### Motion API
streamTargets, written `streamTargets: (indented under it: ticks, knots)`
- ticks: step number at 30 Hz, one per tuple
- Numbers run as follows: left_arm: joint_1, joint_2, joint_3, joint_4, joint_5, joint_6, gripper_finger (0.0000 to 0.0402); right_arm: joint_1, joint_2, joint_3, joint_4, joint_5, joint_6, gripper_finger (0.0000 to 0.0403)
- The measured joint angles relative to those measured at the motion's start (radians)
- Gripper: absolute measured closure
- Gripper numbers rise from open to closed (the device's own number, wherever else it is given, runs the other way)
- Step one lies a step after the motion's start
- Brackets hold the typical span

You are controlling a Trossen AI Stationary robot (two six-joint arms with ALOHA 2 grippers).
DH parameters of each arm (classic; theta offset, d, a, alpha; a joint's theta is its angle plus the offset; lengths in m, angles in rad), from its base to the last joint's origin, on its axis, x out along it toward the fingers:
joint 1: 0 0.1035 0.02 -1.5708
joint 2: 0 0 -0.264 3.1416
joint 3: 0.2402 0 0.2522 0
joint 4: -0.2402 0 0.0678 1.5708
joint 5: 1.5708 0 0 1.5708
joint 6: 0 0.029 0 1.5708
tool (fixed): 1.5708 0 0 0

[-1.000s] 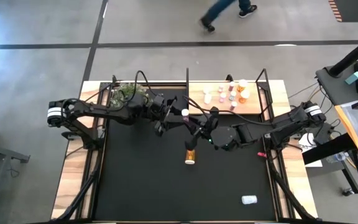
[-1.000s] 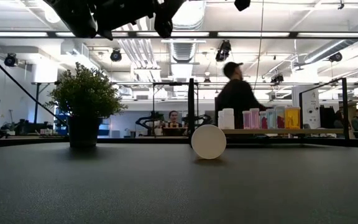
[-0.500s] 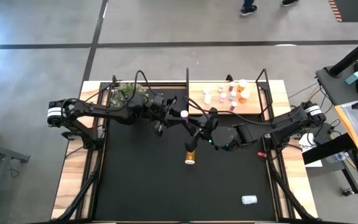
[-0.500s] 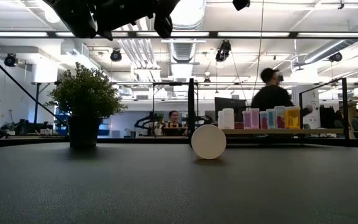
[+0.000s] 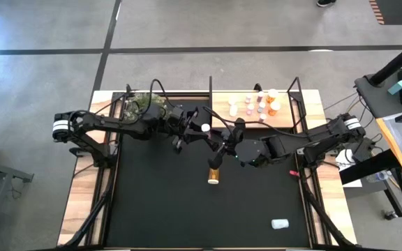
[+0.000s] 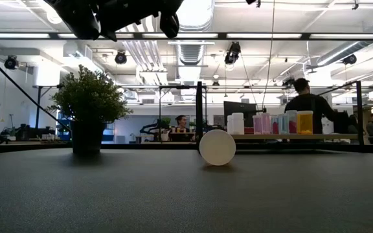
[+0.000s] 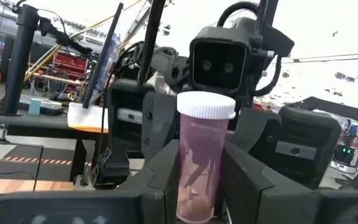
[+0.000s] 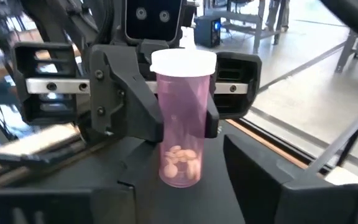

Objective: Pick and place medicine bottles onto shelf by color
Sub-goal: Put the pink pill bottle on the shelf aligned with the other pink pill bottles

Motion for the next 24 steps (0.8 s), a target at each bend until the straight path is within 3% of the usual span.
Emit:
streamTargets:
  ticks: [3, 6, 11, 15, 24]
  knots:
    - [-0.001, 0.0, 0.0, 0.0, -0.001, -0.001, 0.0324, 0.0, 0.0, 0.08, -0.162, -0.015, 0.032, 0.0206]
    - [-0.001, 0.0, -0.001, -0.011, 0.01, -0.001, 0.0324, -0.002, -0.001, 0.186, -0.377, -0.109, 0.122, 0.0184]
    - [-0.001, 0.006, -0.009, -0.089, 0.015, 0.0, 0.0324, -0.005, -0.004, 0.324, -0.629, -0.179, 0.319, 0.017]
    - [-0.001, 0.002, -0.009, -0.139, 0.012, 0.0, 0.0324, -0.005, 0.008, 0.37, -0.717, -0.247, 0.362, 0.017]
    - [-0.04, 0.003, -0.02, -0.415, 0.007, -0.002, 0.0324, -0.019, 0.017, 0.394, -0.738, -0.447, 0.482, 0.0161]
